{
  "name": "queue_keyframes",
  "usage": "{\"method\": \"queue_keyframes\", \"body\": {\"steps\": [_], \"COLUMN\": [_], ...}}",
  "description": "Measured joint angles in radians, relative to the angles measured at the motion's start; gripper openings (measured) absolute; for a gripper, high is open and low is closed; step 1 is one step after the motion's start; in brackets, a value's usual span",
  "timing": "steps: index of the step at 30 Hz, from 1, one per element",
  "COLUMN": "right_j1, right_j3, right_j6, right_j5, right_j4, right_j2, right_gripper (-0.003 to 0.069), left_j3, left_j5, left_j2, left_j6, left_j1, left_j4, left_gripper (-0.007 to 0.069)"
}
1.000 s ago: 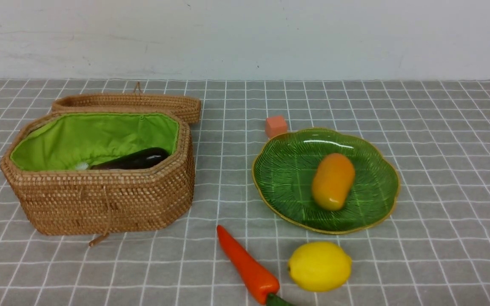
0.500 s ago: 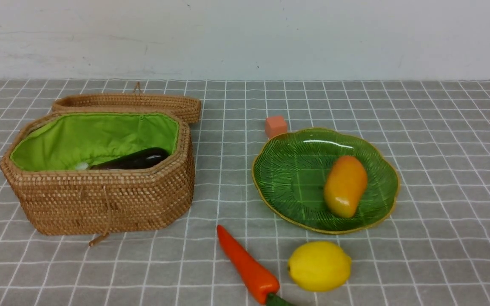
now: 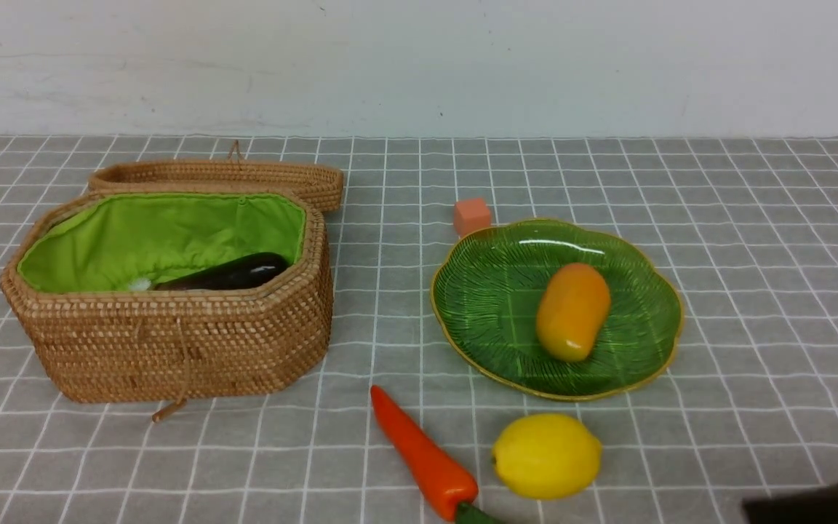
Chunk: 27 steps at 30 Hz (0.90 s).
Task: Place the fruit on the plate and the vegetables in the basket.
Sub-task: Use the right arm to grab a mangosteen and put it into the right plate
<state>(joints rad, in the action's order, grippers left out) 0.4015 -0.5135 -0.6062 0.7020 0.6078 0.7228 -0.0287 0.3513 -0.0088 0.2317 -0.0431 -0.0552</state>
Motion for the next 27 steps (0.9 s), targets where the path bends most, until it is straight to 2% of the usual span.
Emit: {"method": "queue_keyframes", "body": {"steps": [3,7,9,11,12,13,14,17,23,27], "right_j1": [0.042,0.048,0.049,0.049,0.049,0.049,0.049,0.049,0.049,0.049], "right_j3": [-0.01,-0.036,-0.057,-0.092,-0.094,-0.109,-0.114,-0.117,-0.118,-0.118], "right_j6": [-0.018,0.043,0.068,0.082,0.081,0.086,0.086,0.107,0.168,0.172], "right_j5": [0.092,0.107,0.084,0.036,0.031,0.003,-0.017,-0.066,-0.14,-0.166], "right_j4": [-0.024,-0.043,-0.033,0.012,0.015,0.036,0.04,0.045,0.053,0.044], "right_j2": [0.088,0.203,0.273,0.358,0.364,0.421,0.452,0.524,0.654,0.729], "right_gripper": [0.0254,0.0311,0.0374,0.0484,0.0494,0.0569,0.0613,0.0671,0.0651,0.0566], "left_j3": [0.0,0.0,0.0,0.0,0.0,0.0,0.0,0.0,0.0,0.0], "left_j5": [0.0,0.0,0.0,0.0,0.0,0.0,0.0,0.0,0.0,0.0], "left_j2": [0.0,0.0,0.0,0.0,0.0,0.0,0.0,0.0,0.0,0.0], "left_j6": [0.0,0.0,0.0,0.0,0.0,0.0,0.0,0.0,0.0,0.0], "left_j1": [0.0,0.0,0.0,0.0,0.0,0.0,0.0,0.0,0.0,0.0], "left_j4": [0.0,0.0,0.0,0.0,0.0,0.0,0.0,0.0,0.0,0.0], "left_gripper": [0.0039,0.0039,0.0039,0.0039,0.0039,0.0039,0.0039,0.0039,0.0049,0.0053]}}
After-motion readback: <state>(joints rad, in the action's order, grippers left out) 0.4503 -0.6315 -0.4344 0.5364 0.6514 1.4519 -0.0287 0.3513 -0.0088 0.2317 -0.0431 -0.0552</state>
